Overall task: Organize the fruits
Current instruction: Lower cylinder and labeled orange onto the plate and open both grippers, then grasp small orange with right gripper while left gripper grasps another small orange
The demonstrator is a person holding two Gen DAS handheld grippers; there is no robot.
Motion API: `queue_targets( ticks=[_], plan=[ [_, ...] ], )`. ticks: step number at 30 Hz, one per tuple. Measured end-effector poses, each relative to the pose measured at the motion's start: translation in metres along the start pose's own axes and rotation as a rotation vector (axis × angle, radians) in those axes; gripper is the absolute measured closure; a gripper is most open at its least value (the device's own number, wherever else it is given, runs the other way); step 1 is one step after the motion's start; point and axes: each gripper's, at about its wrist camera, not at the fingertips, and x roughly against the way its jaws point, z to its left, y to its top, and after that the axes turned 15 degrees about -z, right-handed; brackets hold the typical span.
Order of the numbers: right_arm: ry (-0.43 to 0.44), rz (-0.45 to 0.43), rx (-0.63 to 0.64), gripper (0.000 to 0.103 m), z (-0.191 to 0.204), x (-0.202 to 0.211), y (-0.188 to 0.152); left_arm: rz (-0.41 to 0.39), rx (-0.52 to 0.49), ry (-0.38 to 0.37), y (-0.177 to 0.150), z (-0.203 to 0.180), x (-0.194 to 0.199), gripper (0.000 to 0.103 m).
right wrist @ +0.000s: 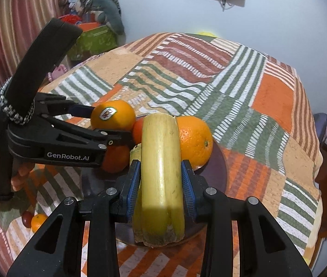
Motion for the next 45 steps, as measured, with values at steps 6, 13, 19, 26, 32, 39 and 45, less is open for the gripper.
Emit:
queue_targets(
  ticks=[6,13,19,26,32,39,45],
  plan=[
    [0.003,0.04,-0.014,0.065,0.001,-0.005,-0.002,-0.048,-0.075,0.025,0.0,-0.008,0.014,0.023],
    [-0.033,0.027,-0.103,0.054,-0.008,0.009,-0.004,-0.084,-0.08,0.016,-0.002,-0.015,0.04,0.023],
    [-0.069,-0.008,-0.134,0.054,-0.007,0.04,-0.002,-0.131,-0.078,0.013,-0.008,-0.019,0.082,0.023],
    [-0.109,-0.08,-0.141,0.046,0.007,0.092,-0.003,-0.183,-0.097,0.004,-0.025,-0.028,0.137,0.022],
    [-0.111,-0.121,-0.164,0.046,0.023,0.128,-0.01,-0.197,-0.1,-0.02,-0.05,-0.035,0.173,0.019],
    [-0.152,-0.117,-0.181,0.042,0.038,0.147,-0.033,-0.162,-0.092,-0.047,-0.081,-0.04,0.185,0.019],
    [-0.178,-0.068,-0.203,0.042,0.044,0.143,-0.063,-0.126,-0.082,-0.06,-0.107,-0.042,0.18,0.022]
  ],
)
